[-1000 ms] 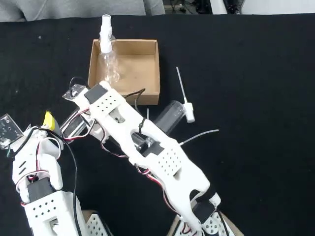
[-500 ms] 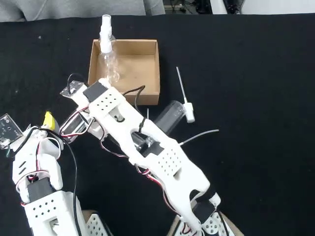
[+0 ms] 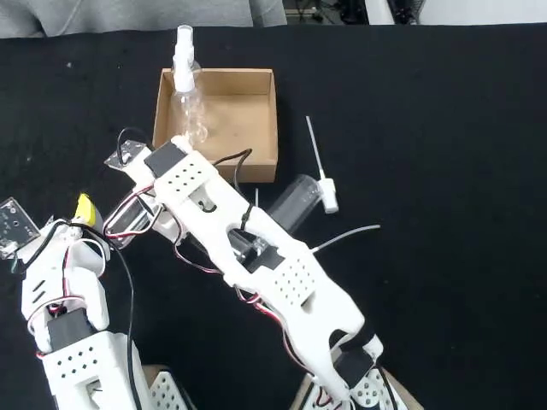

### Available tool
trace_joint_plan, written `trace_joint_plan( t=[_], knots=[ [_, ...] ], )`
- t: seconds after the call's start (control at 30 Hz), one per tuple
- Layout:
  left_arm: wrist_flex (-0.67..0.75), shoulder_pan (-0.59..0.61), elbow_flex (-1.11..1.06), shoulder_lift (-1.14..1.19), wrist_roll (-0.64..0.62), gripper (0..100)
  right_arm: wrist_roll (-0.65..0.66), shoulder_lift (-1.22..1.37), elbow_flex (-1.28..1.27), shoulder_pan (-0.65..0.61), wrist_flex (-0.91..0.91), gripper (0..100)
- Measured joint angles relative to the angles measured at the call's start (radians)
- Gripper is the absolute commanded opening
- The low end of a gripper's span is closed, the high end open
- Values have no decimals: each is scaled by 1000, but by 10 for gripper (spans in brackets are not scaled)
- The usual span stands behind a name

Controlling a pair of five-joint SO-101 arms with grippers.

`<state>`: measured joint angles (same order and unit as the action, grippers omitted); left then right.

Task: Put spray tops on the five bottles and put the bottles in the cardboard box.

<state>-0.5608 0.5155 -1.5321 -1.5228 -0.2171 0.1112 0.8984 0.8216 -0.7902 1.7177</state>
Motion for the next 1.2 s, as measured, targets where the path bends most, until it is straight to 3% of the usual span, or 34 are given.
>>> trace_joint_plan(
  t=[1.2],
  knots=[
    [0, 0, 0, 0, 0, 187, 0, 25, 0, 0, 2, 266]
  ],
)
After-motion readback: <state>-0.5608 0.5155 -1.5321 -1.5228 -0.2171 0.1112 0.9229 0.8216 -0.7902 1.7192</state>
